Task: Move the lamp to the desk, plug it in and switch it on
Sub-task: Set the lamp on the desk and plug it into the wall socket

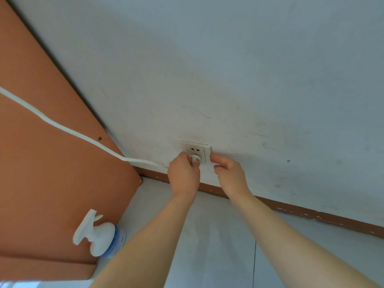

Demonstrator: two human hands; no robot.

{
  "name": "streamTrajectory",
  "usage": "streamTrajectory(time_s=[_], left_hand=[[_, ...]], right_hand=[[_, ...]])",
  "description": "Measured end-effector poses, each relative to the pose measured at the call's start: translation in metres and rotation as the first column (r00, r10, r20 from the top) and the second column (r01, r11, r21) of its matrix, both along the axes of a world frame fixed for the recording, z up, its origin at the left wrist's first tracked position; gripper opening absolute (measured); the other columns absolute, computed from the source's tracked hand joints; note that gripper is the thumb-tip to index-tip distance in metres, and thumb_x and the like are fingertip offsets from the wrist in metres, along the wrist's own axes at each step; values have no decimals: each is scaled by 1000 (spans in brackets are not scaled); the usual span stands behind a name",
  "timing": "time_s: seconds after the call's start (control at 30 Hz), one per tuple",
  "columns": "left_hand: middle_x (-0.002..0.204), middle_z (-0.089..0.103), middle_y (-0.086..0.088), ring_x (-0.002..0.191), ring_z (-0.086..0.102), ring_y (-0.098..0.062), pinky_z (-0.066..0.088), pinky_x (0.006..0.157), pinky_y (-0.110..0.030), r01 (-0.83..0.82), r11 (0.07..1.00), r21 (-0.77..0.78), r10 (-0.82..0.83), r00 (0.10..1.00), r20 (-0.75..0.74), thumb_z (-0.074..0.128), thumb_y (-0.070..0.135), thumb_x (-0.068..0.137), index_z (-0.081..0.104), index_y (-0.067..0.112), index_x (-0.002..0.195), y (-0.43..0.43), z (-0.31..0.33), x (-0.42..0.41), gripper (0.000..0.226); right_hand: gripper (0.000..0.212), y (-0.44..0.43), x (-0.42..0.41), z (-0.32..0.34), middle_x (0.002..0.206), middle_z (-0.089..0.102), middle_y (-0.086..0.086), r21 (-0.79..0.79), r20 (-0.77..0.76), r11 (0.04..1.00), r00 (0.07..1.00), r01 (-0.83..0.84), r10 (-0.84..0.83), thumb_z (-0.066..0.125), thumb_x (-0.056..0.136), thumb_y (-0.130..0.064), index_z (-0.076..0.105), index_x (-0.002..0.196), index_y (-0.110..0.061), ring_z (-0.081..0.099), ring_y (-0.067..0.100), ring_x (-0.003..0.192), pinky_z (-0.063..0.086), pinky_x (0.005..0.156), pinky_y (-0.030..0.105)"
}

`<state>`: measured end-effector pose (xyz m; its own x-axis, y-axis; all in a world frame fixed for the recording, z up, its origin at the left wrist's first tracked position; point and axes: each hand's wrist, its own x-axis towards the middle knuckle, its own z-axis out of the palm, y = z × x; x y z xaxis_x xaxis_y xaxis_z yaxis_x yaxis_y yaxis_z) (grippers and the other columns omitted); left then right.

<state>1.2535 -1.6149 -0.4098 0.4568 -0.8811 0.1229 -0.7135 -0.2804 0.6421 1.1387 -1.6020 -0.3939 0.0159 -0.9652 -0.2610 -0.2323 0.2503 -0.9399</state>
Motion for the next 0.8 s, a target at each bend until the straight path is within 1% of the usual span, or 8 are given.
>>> streamTrajectory(time_s=[0.17, 0.3, 0.4, 0.43, 0.5, 0.67, 0.73, 0.8], left_hand=[[61, 50, 0, 60, 46, -22, 31, 56, -29, 3, 1000, -5, -3, 1000, 14, 58, 19, 83, 43, 13, 66, -2, -1, -2, 24], [58, 48, 1, 57, 45, -20, 27, 51, -28, -5, 1000, -7, 5, 999, 39, 58, 18, 82, 40, 15, 61, -3, -2, -3, 29], [49, 37, 8, 46, 37, -11, 21, 44, -25, -10, 1000, -4, 10, 999, 48, 59, 15, 81, 29, 22, 51, -6, -2, -5, 43], [47, 35, 9, 44, 33, -7, 20, 43, -24, -8, 1000, -2, 8, 999, 47, 60, 14, 80, 27, 24, 50, -7, -2, -5, 46], [47, 32, 9, 43, 31, -5, 18, 42, -23, -5, 1000, 7, 5, 999, 48, 60, 13, 80, 25, 24, 50, -8, -2, -6, 47], [48, 34, 9, 44, 32, -6, 19, 42, -22, 7, 1000, 19, -8, 1000, 29, 60, 15, 81, 26, 24, 51, -5, 2, -6, 46], [50, 36, 8, 47, 36, -12, 20, 43, -22, 20, 999, 30, -20, 1000, 23, 59, 16, 83, 28, 23, 52, -2, 3, -4, 44], [51, 40, 5, 51, 41, -18, 22, 43, -25, 40, 999, 27, -40, 999, 9, 56, 17, 84, 34, 19, 54, 0, 5, -3, 37]], right_hand=[[45, -2, -2, -2, 131, 61, -4, 5, 26, 1000, 999, 19, -19, 41, 88, -1, 61, 124, -19, 57, 14, 117, 42, 107, 36], [45, -2, -3, -3, 130, 62, -3, -2, 36, 1000, 999, 30, -30, 41, 88, 0, 62, 123, -18, 58, 14, 117, 43, 107, 36], [46, -2, -3, -4, 131, 61, -3, -6, 36, 1000, 999, 23, -23, 40, 88, 0, 62, 124, -18, 57, 15, 119, 42, 108, 36], [46, -2, -3, -4, 131, 61, -3, -11, 32, 1000, 999, 20, -20, 40, 88, 0, 61, 125, -18, 57, 15, 120, 42, 108, 36], [47, -1, -3, -6, 133, 60, -4, -13, 16, 1000, 1000, 14, -14, 41, 88, -1, 60, 126, -20, 56, 14, 121, 41, 109, 36], [49, 3, 0, -5, 142, 51, -4, 18, 12, 999, 999, -34, 34, 40, 91, -2, 52, 134, -21, 47, 15, 131, 39, 110, 38], [49, 3, 0, -3, 143, 50, -3, 31, 30, 998, 998, -53, 52, 40, 91, -1, 50, 136, -20, 44, 16, 133, 36, 112, 40], [50, 3, -2, 0, 138, 54, -2, 23, 28, 998, 998, -58, 57, 40, 90, 1, 51, 135, -20, 47, 17, 130, 37, 111, 39]])
